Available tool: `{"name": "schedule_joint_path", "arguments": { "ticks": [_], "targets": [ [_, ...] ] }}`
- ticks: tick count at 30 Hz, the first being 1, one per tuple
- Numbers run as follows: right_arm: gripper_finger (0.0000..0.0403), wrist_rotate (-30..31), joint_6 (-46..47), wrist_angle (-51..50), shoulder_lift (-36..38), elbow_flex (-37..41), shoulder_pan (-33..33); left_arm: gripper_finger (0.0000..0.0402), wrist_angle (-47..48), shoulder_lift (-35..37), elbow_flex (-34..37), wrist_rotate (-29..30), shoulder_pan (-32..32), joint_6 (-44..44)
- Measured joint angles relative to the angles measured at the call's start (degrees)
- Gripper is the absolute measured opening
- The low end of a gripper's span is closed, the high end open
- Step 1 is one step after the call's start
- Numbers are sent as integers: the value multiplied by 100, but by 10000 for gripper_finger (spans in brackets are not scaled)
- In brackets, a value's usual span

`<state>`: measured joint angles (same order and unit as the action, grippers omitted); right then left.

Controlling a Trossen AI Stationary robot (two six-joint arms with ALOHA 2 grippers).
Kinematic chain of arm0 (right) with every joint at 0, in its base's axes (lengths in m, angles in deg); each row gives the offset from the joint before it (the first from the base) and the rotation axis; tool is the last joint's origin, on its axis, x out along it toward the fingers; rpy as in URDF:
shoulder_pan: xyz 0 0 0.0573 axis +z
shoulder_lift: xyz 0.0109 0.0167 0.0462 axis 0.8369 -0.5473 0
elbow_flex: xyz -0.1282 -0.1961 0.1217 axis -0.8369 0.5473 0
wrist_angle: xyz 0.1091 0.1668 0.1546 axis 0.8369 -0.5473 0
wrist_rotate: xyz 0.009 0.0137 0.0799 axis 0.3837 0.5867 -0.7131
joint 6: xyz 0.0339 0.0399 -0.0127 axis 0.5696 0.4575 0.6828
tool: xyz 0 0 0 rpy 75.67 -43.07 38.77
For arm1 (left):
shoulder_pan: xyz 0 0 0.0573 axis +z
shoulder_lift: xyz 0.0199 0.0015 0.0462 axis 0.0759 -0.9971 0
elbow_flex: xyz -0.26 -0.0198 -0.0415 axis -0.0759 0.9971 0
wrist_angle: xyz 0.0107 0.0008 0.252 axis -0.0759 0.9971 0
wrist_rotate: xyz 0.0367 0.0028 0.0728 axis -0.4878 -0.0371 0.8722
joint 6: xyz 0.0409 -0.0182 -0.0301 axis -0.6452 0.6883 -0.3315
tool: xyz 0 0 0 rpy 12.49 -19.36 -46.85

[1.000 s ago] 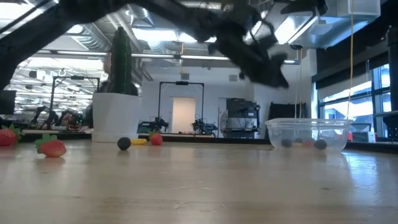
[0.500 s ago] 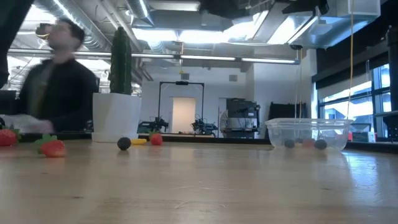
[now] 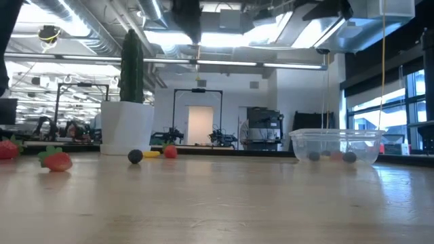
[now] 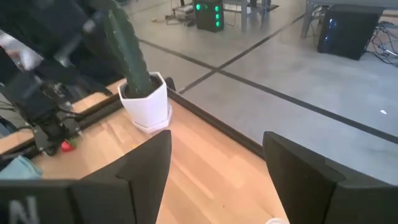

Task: Pick and placing Produce into tupperware
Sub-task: Put the top red strawberry into the transparent bin

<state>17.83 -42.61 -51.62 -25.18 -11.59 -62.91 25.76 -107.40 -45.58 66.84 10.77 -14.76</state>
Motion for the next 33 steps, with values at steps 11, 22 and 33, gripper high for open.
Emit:
{"name": "schedule_joint_path", "arguments": {
  "ticks": [11, 22, 33],
  "targets": [
    [255, 0, 0, -10, -388, 0, 0, 176, -1052, -4, 2036, -386, 394, 111],
    [255, 2, 0, 1, -453, 0, -4, 231, -1372, -6, 2402, -1151, 390, -10],
    [255, 2, -1, -1, -453, 0, -4, 265, -1465, -6, 2402, -1081, 359, -1001]
  ]
}}
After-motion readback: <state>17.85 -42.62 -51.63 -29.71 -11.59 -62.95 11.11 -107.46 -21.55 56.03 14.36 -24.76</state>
